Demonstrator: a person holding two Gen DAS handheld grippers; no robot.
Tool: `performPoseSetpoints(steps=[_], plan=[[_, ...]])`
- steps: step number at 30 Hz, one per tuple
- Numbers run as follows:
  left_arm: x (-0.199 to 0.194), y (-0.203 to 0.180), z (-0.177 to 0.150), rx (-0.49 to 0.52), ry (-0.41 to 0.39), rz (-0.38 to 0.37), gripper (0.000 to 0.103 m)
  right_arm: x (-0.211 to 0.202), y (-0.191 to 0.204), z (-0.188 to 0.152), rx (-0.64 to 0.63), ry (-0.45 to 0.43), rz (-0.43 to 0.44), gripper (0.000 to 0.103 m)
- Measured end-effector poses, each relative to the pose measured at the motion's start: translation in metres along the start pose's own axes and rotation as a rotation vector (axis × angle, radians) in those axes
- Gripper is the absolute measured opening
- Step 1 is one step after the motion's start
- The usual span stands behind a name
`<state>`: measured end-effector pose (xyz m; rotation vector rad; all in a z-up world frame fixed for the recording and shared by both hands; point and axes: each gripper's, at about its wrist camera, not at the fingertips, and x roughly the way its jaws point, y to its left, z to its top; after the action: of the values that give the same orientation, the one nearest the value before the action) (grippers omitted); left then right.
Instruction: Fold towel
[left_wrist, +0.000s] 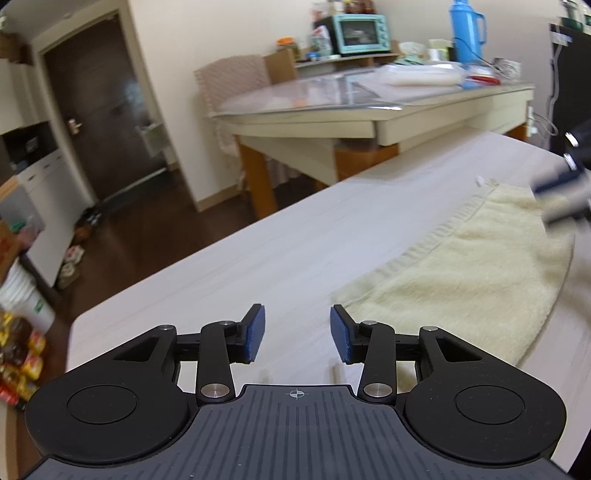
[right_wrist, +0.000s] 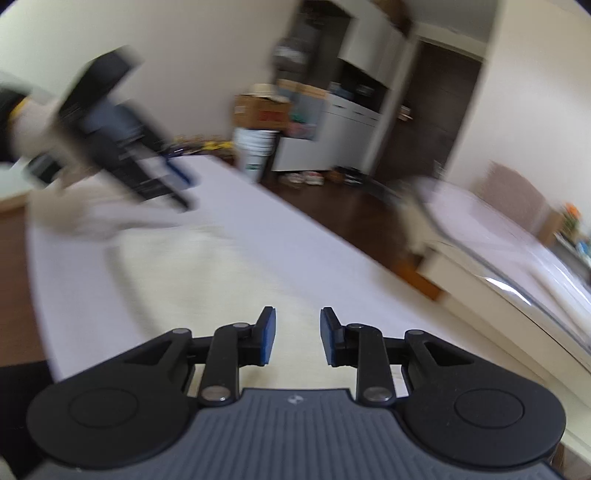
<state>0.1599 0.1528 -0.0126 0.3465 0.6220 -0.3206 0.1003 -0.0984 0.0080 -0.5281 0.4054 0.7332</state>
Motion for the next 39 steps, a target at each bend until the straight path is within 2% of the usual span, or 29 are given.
performPoseSetpoints(steps=[3, 6, 9, 12, 16, 18, 19, 20, 22, 25, 30, 32, 35, 36, 37, 38, 39], plan=[[-0.017, 0.006, -0.007, -0.014, -0.01, 0.028, 0.05, 0.012, 0.059, 0.017, -0.086, -0.003, 0.04, 0.03], [-0.03, 0.011, -0.012, -0.028, -0.025, 0.038, 0.052, 0.031, 0.093, 0.033, -0.169, 0.005, 0.035, 0.029], [-0.041, 0.015, -0.018, -0.031, -0.038, 0.033, 0.055, 0.046, 0.112, 0.043, -0.234, 0.032, 0.017, 0.029], [-0.047, 0.017, -0.025, -0.034, -0.05, 0.018, 0.058, 0.065, 0.131, 0.052, -0.343, 0.084, -0.043, 0.028], [-0.05, 0.016, -0.033, -0.021, -0.068, -0.01, 0.061, 0.08, 0.141, 0.055, -0.418, 0.113, -0.075, 0.024], [-0.049, 0.01, -0.037, 0.022, -0.072, -0.015, 0.061, 0.087, 0.144, 0.056, -0.443, 0.117, -0.079, 0.02], [-0.048, 0.007, -0.039, 0.044, -0.073, -0.021, 0.061, 0.086, 0.14, 0.056, -0.422, 0.114, -0.062, 0.008], [-0.048, 0.002, -0.041, 0.079, -0.075, -0.028, 0.061, 0.086, 0.137, 0.056, -0.402, 0.11, -0.046, 0.007], [-0.047, -0.01, -0.044, 0.168, -0.082, -0.039, 0.061, 0.082, 0.134, 0.055, -0.372, 0.101, -0.022, 0.007], [-0.049, -0.037, -0.052, 0.374, -0.123, -0.048, 0.062, 0.053, 0.104, 0.056, -0.216, 0.065, 0.098, 0.007], [-0.047, -0.071, -0.053, 0.561, -0.179, -0.076, 0.062, 0.015, 0.059, 0.06, -0.033, 0.027, 0.215, 0.006], [-0.044, -0.083, -0.052, 0.618, -0.196, -0.086, 0.062, -0.003, 0.044, 0.059, -0.001, 0.006, 0.262, 0.006], [-0.04, -0.099, -0.051, 0.707, -0.216, -0.109, 0.061, -0.023, 0.038, 0.056, -0.035, -0.001, 0.313, 0.006], [-0.04, -0.103, -0.051, 0.739, -0.211, -0.132, 0.059, -0.032, 0.039, 0.052, -0.063, -0.001, 0.326, 0.006], [-0.04, -0.106, -0.051, 0.771, -0.206, -0.156, 0.044, -0.036, 0.037, 0.049, -0.069, -0.002, 0.333, 0.007], [-0.04, -0.11, -0.051, 0.802, -0.201, -0.18, 0.014, -0.04, 0.037, 0.046, -0.069, -0.002, 0.336, 0.007], [-0.04, -0.113, -0.051, 0.825, -0.188, -0.202, 0.007, -0.045, 0.037, 0.04, -0.068, 0.0, 0.337, 0.007]])
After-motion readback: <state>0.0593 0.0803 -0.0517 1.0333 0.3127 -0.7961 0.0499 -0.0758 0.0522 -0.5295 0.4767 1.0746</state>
